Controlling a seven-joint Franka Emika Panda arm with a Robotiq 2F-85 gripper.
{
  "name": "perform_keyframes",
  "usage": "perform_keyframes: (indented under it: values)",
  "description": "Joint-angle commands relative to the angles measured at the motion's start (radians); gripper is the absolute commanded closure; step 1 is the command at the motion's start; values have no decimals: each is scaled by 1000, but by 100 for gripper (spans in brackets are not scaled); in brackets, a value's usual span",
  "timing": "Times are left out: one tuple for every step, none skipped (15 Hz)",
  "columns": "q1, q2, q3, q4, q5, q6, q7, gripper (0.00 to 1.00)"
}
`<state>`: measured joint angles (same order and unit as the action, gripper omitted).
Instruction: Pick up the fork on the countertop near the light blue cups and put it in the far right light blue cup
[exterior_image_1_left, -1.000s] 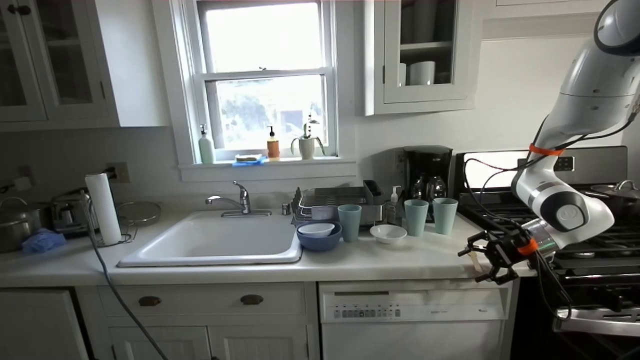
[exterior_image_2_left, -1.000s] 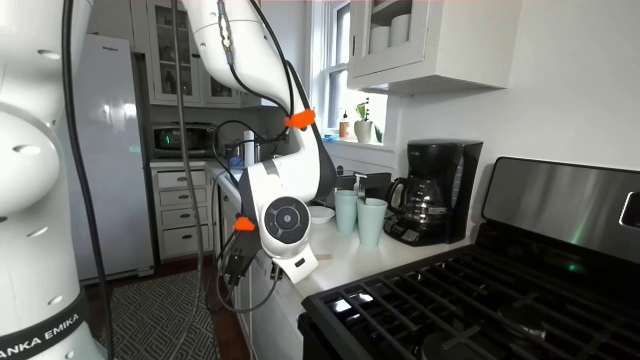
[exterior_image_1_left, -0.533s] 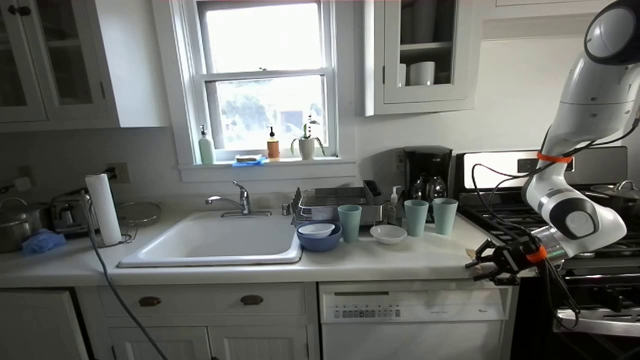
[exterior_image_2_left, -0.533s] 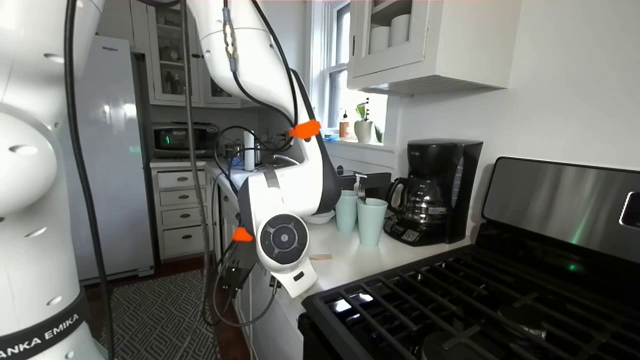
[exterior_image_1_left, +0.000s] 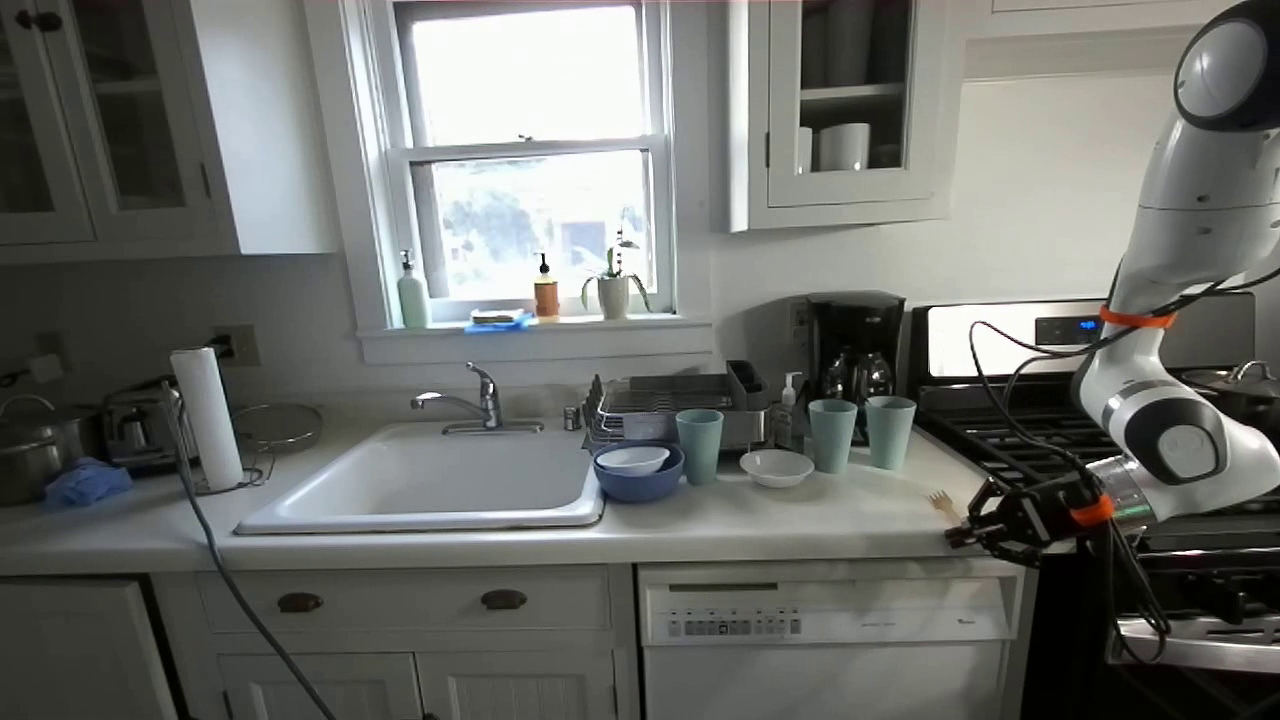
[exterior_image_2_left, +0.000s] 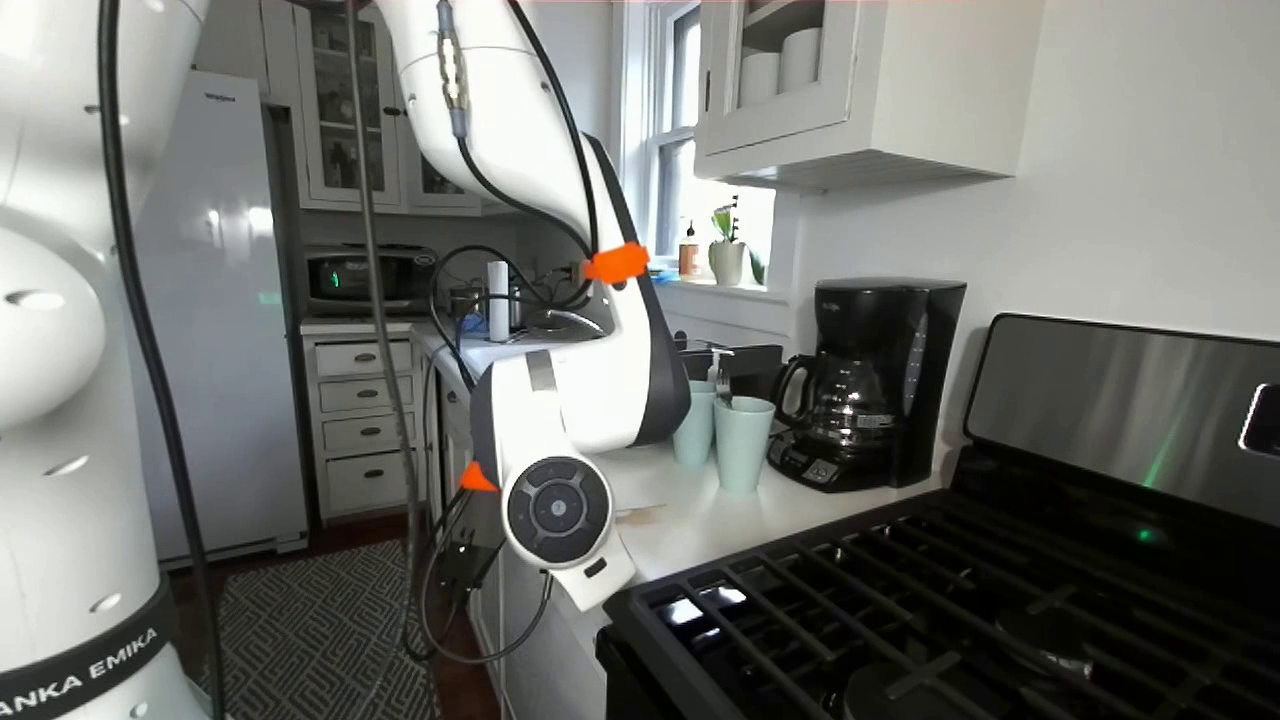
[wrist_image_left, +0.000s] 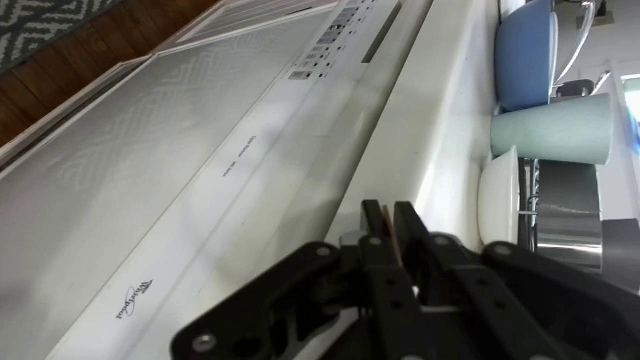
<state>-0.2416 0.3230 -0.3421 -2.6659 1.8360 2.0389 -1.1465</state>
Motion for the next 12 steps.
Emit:
perform_keyframes:
  values:
    - [-18, -31, -22, -10, -1, -25, -30, 97]
    - [-16, -54, -26, -19, -9, -21, -36, 99]
    - [-16, -73, -31, -25, -17, -20, -45, 100]
    - [-15, -106, -39, -32, -26, -9, -56, 100]
    - [-15, -132, -45, -37, -33, 1, -64, 99]
    - [-14, -162, -51, -41, -43, 16, -64, 99]
    - [-16, -188, -55, -43, -53, 21, -68, 99]
    - [-18, -218, -57, -43, -78, 24, -60, 99]
    - [-20, -245, -57, -42, -107, 30, -41, 99]
    - [-27, -282, -59, -42, -140, 26, -20, 99]
    - [-38, -310, -60, -41, -185, 1, 25, 99]
    - [-50, -342, -63, -37, -246, -19, 95, 99]
